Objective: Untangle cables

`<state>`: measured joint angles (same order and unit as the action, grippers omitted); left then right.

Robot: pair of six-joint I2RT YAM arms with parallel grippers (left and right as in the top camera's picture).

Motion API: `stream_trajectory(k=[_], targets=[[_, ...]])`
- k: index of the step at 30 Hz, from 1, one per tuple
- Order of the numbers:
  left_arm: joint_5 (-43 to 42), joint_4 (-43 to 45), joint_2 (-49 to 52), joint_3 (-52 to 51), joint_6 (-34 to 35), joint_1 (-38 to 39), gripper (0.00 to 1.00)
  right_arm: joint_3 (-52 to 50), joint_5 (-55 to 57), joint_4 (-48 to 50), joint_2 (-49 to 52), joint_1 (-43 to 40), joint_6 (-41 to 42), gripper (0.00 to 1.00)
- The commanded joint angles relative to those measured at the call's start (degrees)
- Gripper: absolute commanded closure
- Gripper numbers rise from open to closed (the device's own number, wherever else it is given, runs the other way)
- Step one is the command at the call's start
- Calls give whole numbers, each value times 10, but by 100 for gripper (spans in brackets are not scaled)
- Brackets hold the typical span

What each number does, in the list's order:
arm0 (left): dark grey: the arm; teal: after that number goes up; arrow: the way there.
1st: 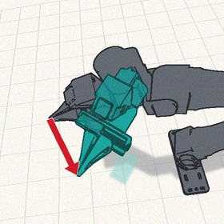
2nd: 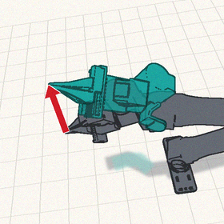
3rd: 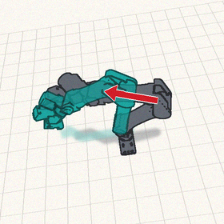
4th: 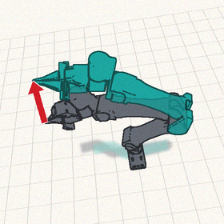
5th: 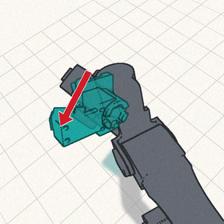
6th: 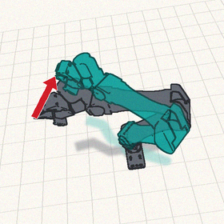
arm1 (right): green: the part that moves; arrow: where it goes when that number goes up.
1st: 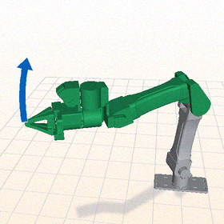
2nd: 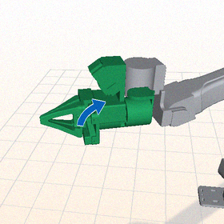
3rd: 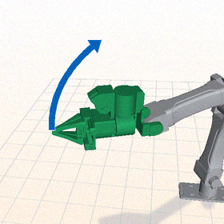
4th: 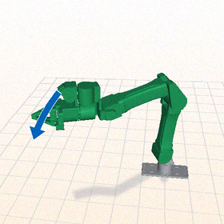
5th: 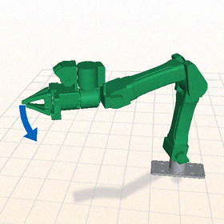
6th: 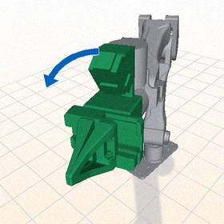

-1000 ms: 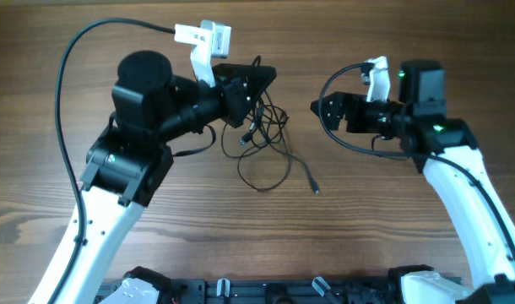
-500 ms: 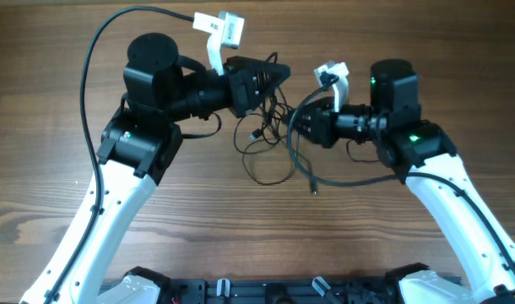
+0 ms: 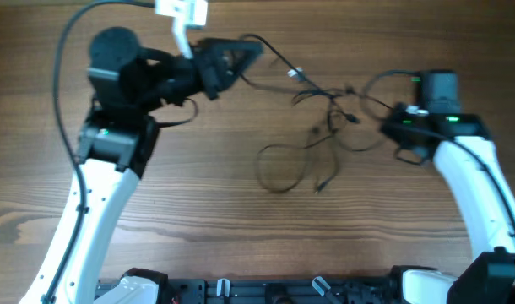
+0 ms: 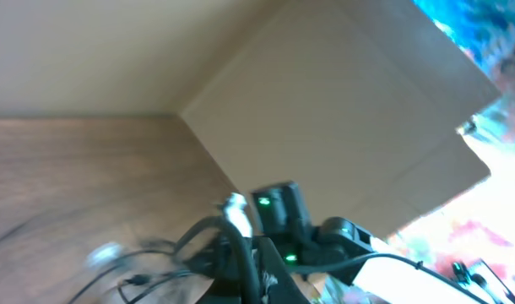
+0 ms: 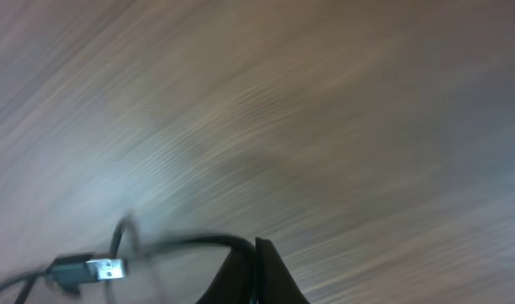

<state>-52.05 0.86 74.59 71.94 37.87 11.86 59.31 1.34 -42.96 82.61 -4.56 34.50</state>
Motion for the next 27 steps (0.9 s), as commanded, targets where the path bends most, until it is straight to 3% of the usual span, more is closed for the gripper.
stream_trajectory(k=[1, 6, 11, 14, 17, 21, 24, 27], targets=[[-11, 6, -41, 7, 4, -59, 96, 2, 54, -18, 3, -120, 47, 96], [-11, -29, -56, 7, 4, -144, 96, 2, 15, -21, 3, -235, 47, 96], [14, -120, -55, 7, 27, -216, 96, 2, 20, -23, 5, -255, 49, 95], [136, -248, -55, 7, 118, -274, 96, 2, 52, -28, 4, -255, 77, 96], [254, -355, -55, 7, 145, -324, 96, 2, 73, -31, 4, -255, 78, 95], [458, -426, -55, 7, 124, -384, 96, 2, 104, -33, 4, -265, 96, 96], [524, -437, -52, 7, 58, -430, 96, 2, 102, -40, 4, -292, 100, 96], [545, -438, -45, 7, 45, -491, 96, 2, 100, -44, 4, -317, 105, 96]])
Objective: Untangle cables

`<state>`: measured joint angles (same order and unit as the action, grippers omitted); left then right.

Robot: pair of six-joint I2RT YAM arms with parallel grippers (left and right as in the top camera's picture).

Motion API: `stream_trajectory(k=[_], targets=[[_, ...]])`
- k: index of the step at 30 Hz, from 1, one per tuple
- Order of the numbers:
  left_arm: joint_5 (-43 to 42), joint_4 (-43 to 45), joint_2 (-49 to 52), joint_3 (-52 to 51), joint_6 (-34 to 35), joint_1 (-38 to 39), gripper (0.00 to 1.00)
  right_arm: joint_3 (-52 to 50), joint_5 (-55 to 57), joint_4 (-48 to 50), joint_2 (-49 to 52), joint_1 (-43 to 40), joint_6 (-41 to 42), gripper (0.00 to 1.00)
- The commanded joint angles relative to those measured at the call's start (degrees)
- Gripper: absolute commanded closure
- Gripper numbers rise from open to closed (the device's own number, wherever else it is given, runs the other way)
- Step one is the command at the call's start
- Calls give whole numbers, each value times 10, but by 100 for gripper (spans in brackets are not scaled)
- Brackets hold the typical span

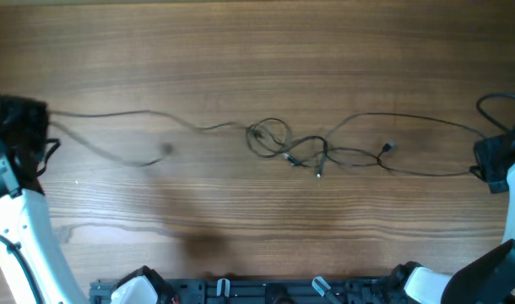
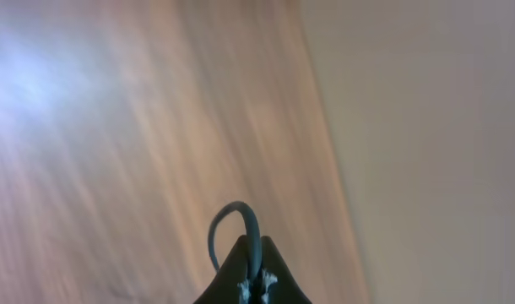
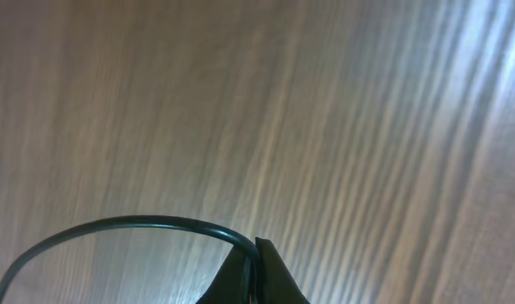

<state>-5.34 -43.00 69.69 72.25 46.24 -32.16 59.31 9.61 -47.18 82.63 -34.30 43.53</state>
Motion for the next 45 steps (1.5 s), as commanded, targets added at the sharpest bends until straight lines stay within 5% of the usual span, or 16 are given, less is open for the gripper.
stream_trajectory(k=[1, 5, 6, 8, 11, 19, 22, 29, 36, 38, 39, 40, 41, 45], targets=[[75, 1, 8, 4, -38, -69, 96, 2, 5, -1, 4, -23, 14, 96], [-53, -8, 37, 4, -41, -98, 96, 2, -82, 3, 4, -21, -34, 89], [-77, -8, 47, 4, -41, -95, 96, 2, -97, 6, 4, -21, -44, 77], [-112, -8, 74, 4, -41, -80, 96, 2, -143, 13, 4, -21, -84, 32], [-177, -5, 118, 4, -64, -39, 96, 2, -234, 12, 4, -19, -149, 18], [-201, 23, 224, 4, -233, 144, 96, 2, -292, -5, 4, 82, -195, 16], [-183, 40, 258, 4, -298, 216, 96, 2, -291, -5, 4, 139, -195, 4], [17, 56, 314, 4, -328, 337, 92, 2, -290, -2, 4, 207, -193, 0], [178, 57, 352, 4, -398, 355, 85, 2, -272, -1, 4, 210, -194, 0], [178, 57, 361, 3, -449, 353, 68, 2, -256, 0, 4, 210, -194, 0], [178, 55, 362, 3, -467, 353, 53, 2, -254, 0, 4, 210, -194, 0], [178, 55, 362, 0, -485, 353, 28, 2, -250, 0, 4, 210, -194, 0], [178, 55, 362, 0, -494, 353, 18, 2, -243, 0, 4, 210, -194, 0], [126, 49, 362, 0, -618, 353, 7, 2, -236, 12, 4, 210, -193, 0]])
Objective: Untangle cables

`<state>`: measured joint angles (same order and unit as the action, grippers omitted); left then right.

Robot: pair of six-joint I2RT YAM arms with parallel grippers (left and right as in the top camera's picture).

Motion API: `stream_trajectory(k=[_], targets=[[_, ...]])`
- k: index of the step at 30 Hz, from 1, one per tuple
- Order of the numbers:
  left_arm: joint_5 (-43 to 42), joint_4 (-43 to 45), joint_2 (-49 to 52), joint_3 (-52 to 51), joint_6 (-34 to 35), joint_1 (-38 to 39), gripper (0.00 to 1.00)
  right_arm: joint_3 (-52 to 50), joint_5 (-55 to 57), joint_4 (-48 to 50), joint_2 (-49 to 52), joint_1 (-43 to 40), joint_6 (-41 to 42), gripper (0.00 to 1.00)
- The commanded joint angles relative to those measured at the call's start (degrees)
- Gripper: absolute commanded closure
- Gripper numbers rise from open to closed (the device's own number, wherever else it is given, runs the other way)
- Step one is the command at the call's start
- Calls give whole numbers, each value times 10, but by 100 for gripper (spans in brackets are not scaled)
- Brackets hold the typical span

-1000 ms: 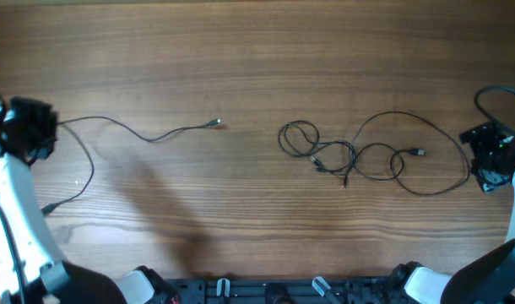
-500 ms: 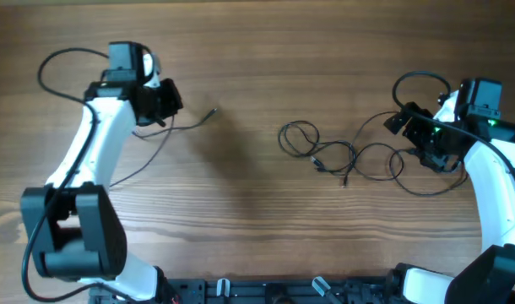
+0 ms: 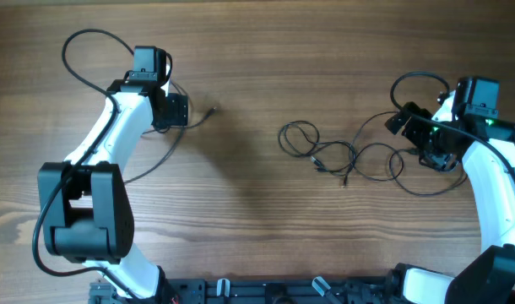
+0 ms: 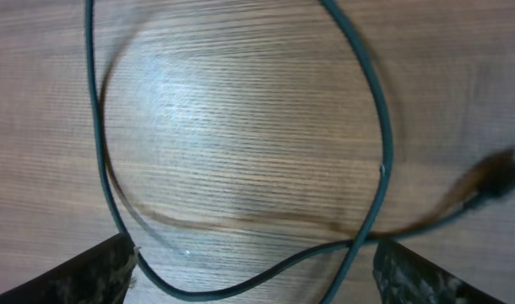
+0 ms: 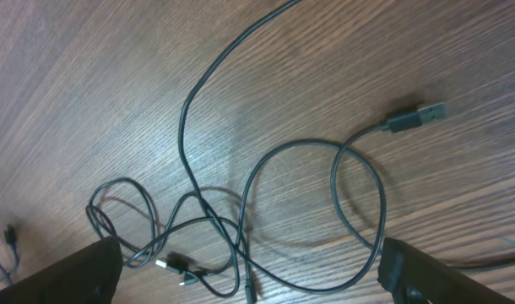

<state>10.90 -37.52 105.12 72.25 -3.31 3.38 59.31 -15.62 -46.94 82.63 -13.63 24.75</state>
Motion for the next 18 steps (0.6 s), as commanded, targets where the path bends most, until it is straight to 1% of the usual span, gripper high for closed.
stream_trajectory(k=[1, 2, 4, 11, 12, 13, 14, 15, 16, 18], targets=[[-67, -13, 9, 0, -166, -2, 5, 2, 16, 14, 4, 3, -5, 0], [-99, -23, 11, 0, -190, -2, 2, 2, 16, 15, 4, 3, -5, 0], [-112, -26, 20, 0, -190, -2, 2, 2, 16, 14, 4, 3, -5, 0], [-113, -43, 87, 0, -190, 3, 3, 2, 16, 15, 4, 3, -5, 0], [-113, -45, 93, 0, -190, 3, 4, 2, 16, 14, 4, 3, -5, 0], [-113, -47, 99, 0, -190, 3, 13, 2, 16, 14, 4, 3, -5, 0], [-113, -48, 100, 0, -190, 3, 50, 2, 16, 14, 4, 3, -5, 0], [-113, -47, 100, 0, -190, 3, 78, 2, 16, 15, 4, 3, -5, 0], [-114, -47, 100, 0, -188, 3, 96, 2, 17, 15, 4, 3, -3, 0], [-108, -48, 99, 1, -185, 1, 96, 2, 17, 15, 4, 3, 10, 0]])
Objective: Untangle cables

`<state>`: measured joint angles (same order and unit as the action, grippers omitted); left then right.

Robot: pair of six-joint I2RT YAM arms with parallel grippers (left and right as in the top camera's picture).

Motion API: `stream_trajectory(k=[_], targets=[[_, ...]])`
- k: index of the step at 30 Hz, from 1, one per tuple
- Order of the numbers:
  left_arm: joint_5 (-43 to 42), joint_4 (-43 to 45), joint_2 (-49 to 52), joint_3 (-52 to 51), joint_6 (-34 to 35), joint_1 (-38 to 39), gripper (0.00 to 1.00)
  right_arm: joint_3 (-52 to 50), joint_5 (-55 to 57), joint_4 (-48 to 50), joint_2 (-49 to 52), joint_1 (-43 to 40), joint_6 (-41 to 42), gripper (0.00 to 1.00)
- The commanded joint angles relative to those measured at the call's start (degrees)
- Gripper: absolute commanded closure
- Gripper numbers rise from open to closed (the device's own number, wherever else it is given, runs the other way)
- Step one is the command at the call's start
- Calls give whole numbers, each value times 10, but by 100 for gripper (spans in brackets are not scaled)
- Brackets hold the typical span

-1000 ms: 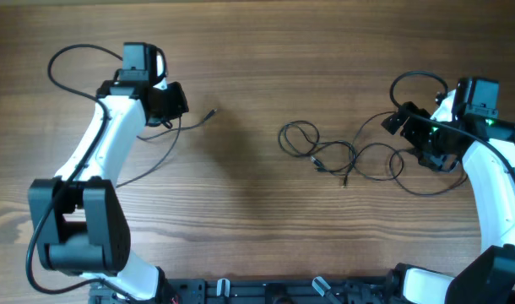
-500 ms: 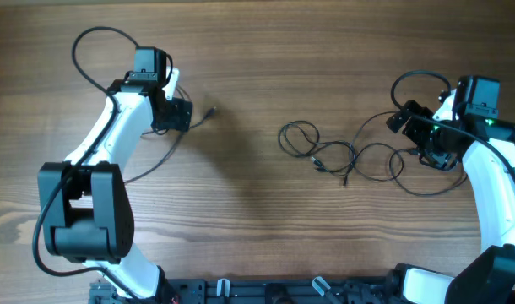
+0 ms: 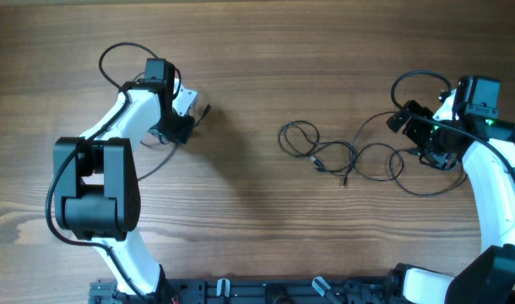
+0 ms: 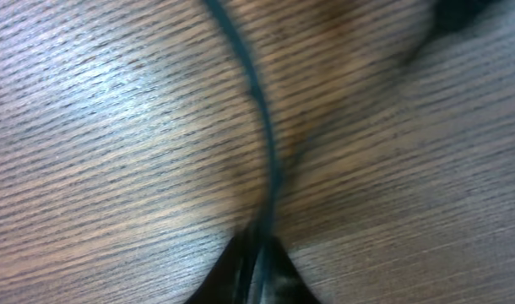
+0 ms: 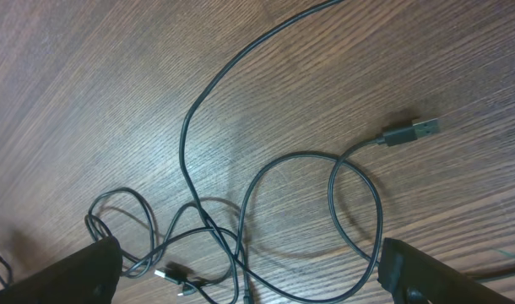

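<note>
One dark cable (image 3: 153, 165) lies apart at the left; its plug (image 3: 205, 110) points right. My left gripper (image 3: 180, 128) is shut on this cable (image 4: 262, 152), which runs up and away from the closed fingertips (image 4: 259, 253). The other cables (image 3: 325, 154) stay knotted right of centre, with thin loops (image 5: 198, 232) and a USB plug (image 5: 412, 131) on a round loop. My right gripper (image 5: 249, 287) hangs open above them, nothing between its fingers (image 5: 93, 268), and stands at the tangle's right end (image 3: 416, 139).
Wooden table (image 3: 257, 228) under everything. The arms' own black leads loop up near each wrist, one at the left (image 3: 122, 55) and one at the right (image 3: 409, 80). A black rail (image 3: 266, 291) runs along the front edge.
My left gripper, open over the separate cable's loop before, is now shut on that cable and sits slightly further right. The right gripper and the tangle look unchanged.
First both grippers were shut on cables close to a bunched tangle. Then the arms were wide apart with the cables stretched in a line. Later both were open, one cable lying alone at the left. Now my left gripper grips that cable.
</note>
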<state>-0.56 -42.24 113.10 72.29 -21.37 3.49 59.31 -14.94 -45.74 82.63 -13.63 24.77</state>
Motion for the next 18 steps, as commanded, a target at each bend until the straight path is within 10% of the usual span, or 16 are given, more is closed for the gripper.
stream_trajectory(k=[1, 9, 18], targets=[[14, -1, 15, 4, 0, -5, 96, 2, 9, 3, 4, 3, 12, 0], [133, 33, -17, 205, 154, -142, 96, 2, 10, 3, 4, 3, 43, 0], [-11, 407, -5, 234, 227, -282, 96, 2, 16, 26, 4, 3, 59, 0]])
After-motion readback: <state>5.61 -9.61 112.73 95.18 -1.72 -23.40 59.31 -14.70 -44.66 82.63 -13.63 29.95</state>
